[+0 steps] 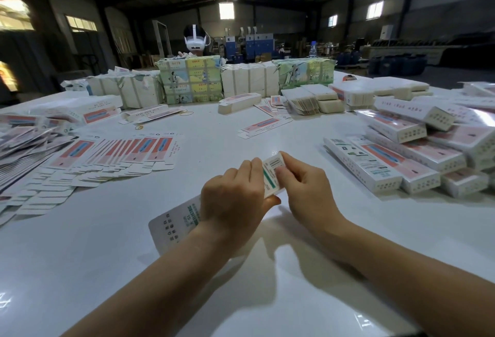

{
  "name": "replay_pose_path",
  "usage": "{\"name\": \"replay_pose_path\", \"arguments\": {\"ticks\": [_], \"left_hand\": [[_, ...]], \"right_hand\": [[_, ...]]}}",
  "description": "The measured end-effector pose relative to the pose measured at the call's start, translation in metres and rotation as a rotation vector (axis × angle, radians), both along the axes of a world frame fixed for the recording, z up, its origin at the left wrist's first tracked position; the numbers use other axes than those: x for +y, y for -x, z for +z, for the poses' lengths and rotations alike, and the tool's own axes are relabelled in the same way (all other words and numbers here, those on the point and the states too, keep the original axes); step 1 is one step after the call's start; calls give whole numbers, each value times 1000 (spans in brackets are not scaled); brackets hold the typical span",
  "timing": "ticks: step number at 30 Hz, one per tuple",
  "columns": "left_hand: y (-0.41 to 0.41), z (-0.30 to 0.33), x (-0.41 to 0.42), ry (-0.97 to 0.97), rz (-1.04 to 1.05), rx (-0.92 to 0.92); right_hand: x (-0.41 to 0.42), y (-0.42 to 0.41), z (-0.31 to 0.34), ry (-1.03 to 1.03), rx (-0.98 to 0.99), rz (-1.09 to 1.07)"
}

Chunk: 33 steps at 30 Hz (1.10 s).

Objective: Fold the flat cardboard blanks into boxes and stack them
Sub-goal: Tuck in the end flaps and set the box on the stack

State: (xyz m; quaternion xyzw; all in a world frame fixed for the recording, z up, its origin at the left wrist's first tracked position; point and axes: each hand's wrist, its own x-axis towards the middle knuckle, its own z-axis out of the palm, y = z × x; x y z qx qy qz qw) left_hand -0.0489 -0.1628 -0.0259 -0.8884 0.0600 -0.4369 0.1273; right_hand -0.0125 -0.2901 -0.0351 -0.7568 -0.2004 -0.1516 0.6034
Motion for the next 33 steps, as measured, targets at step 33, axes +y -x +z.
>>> {"name": "replay_pose_path", "arguments": {"ticks": [33], "left_hand": [[-7, 10, 31, -128, -287, 92]], "right_hand": [[-15, -18, -1, 598, -407, 260]]}}
